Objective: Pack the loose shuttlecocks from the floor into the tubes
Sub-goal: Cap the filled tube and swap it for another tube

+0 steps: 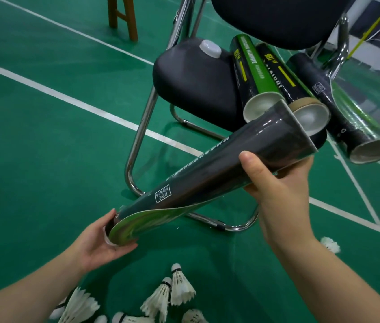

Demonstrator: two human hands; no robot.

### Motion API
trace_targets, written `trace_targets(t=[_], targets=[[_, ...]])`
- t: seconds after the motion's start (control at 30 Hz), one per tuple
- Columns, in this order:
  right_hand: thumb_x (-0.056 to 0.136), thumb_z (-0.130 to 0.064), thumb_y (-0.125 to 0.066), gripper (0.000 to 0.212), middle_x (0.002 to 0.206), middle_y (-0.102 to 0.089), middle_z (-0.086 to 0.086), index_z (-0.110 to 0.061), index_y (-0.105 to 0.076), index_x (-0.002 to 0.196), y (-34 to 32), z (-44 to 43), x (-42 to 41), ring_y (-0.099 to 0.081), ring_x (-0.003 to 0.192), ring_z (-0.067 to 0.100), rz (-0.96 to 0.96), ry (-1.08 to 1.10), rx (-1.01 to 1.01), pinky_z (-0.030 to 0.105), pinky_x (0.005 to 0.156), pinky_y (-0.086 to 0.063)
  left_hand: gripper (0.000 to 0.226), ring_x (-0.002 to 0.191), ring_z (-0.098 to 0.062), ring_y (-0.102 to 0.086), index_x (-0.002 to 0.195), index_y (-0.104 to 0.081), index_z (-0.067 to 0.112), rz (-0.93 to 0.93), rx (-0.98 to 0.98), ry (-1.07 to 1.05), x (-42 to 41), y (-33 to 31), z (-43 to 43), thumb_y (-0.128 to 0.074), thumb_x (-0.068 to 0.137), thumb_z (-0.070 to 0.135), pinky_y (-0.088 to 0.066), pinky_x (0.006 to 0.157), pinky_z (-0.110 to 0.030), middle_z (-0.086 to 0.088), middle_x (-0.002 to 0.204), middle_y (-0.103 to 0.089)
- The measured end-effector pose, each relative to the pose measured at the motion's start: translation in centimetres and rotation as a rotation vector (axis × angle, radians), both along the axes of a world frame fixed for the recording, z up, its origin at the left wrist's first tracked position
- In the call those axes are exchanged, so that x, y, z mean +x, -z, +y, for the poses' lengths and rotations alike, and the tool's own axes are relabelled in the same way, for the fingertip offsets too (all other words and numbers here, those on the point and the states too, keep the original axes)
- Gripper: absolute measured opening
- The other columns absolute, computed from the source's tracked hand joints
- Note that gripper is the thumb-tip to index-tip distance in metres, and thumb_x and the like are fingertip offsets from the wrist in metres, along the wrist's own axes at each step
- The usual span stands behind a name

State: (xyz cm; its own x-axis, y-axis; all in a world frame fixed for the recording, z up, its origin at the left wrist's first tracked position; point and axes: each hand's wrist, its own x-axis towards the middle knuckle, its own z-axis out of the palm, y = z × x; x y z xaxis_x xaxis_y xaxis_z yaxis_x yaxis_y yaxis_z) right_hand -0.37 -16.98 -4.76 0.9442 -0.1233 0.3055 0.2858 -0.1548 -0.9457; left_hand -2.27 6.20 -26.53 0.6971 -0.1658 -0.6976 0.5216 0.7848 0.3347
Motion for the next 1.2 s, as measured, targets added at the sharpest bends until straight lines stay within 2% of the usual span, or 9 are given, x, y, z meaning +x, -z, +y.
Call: trace_targets(t=[0.1, 0.2, 0.27, 0.37, 0.5, 0.7, 0.93, 1.1, 1.2], targets=[[0.048, -0.046, -0.081, 0.102, 0.109, -0.062, -0.012, -0.023, -0.032, 0.135, -0.1, -0.4, 0.2, -0.061, 0.105, 0.007, 0.010, 0.007, -0.040, 0.047, 0.097, -0.048, 0.017, 0.088, -0.032, -0.056, 0.079, -0.056, 0.019, 0.005, -0.006, -0.016, 0.1, -0.6, 0.3, -0.060, 0.076, 0.035, -0.055, 0.067, -0.040, -0.016, 0.096, -0.060], [0.045, -0.065, -0.078, 0.114, 0.121, -0.057, -0.007, -0.031, -0.025, 0.141, -0.7, -1.4, 0.1, -0.058, 0.112, 0.010, 0.032, 0.014, -0.049, 0.047, 0.101, -0.044, 0.020, 0.086, -0.030, -0.054, 0.072, -0.054, 0.018, 0.012, 0.033, -0.033, 0.2, -0.7, 1.1, -0.057, 0.083, 0.034, -0.047, 0.074, -0.039, -0.014, 0.092, -0.060], [0.055, -0.061, -0.070, 0.090, 0.115, -0.059, -0.006, -0.031, -0.040, 0.134, -1.6, -2.1, 0.5, -0.058, 0.110, 0.014, 0.059, 0.016, -0.100, 0.049, 0.100, -0.044, 0.024, 0.083, -0.028, -0.054, 0.071, -0.054, 0.017, 0.025, 0.072, -0.048, 0.0, -0.6, 1.8, -0.054, 0.089, 0.033, -0.043, 0.076, -0.038, -0.013, 0.088, -0.060], [0.059, -0.054, -0.058, 0.052, 0.096, -0.064, -0.013, -0.035, -0.063, 0.107, -2.5, -2.8, 1.2, -0.059, 0.094, 0.011, 0.158, -0.037, -0.278, 0.042, 0.093, -0.049, 0.021, 0.081, -0.026, -0.053, 0.076, -0.053, 0.017, 0.026, 0.115, -0.052, -0.3, -0.3, 2.4, -0.052, 0.091, 0.032, -0.043, 0.075, -0.038, -0.011, 0.086, -0.058], [0.068, -0.039, -0.045, 0.029, 0.080, -0.054, -0.008, -0.035, -0.057, 0.095, -2.3, -2.4, 0.8, -0.048, 0.074, 0.008, 0.191, -0.048, -0.449, 0.031, 0.066, -0.038, 0.014, 0.089, -0.032, -0.058, 0.082, -0.054, 0.015, 0.029, 0.101, -0.095, -0.5, 0.2, 2.2, -0.052, 0.090, 0.028, -0.046, 0.083, -0.049, -0.014, 0.093, -0.063], [0.071, -0.036, -0.040, 0.033, 0.080, -0.052, -0.008, -0.034, -0.054, 0.101, -3.4, -2.3, 0.2, -0.047, 0.075, 0.010, 0.118, -0.034, -0.497, 0.031, 0.065, -0.036, 0.012, 0.098, -0.033, -0.060, 0.088, -0.059, 0.017, 0.020, 0.065, -0.142, 0.3, 0.0, 1.5, -0.053, 0.088, 0.028, -0.040, 0.099, -0.052, -0.015, 0.103, -0.065], [0.072, -0.037, -0.039, 0.032, 0.081, -0.050, -0.013, -0.035, -0.053, 0.101, -4.1, -2.1, -0.2, -0.047, 0.078, 0.007, 0.082, -0.040, -0.544, 0.030, 0.066, -0.036, 0.017, 0.100, -0.034, -0.059, 0.090, -0.059, 0.018, 0.017, 0.090, -0.114, 0.5, -0.5, 1.5, -0.048, 0.092, 0.031, -0.035, 0.103, -0.054, -0.016, 0.099, -0.067], [0.073, -0.040, -0.036, 0.042, 0.091, -0.050, -0.025, -0.041, -0.052, 0.112, -4.8, -2.1, -0.1, -0.048, 0.088, 0.001, 0.067, -0.046, -0.608, 0.025, 0.070, -0.036, 0.020, 0.104, -0.034, -0.058, 0.093, -0.060, 0.018, 0.013, 0.075, -0.109, 0.5, -0.3, 1.0, -0.047, 0.093, 0.034, -0.032, 0.106, -0.054, -0.017, 0.088, -0.072], [0.073, -0.044, -0.037, 0.054, 0.111, -0.047, -0.027, -0.045, -0.043, 0.127, -5.3, -2.2, -0.3, -0.044, 0.106, 0.004, 0.081, -0.082, -0.659, 0.021, 0.080, -0.036, 0.021, 0.103, -0.034, -0.058, 0.093, -0.059, 0.018, 0.004, 0.083, -0.116, 0.6, -0.4, 1.0, -0.046, 0.094, 0.035, -0.031, 0.106, -0.055, -0.017, 0.088, -0.073]])
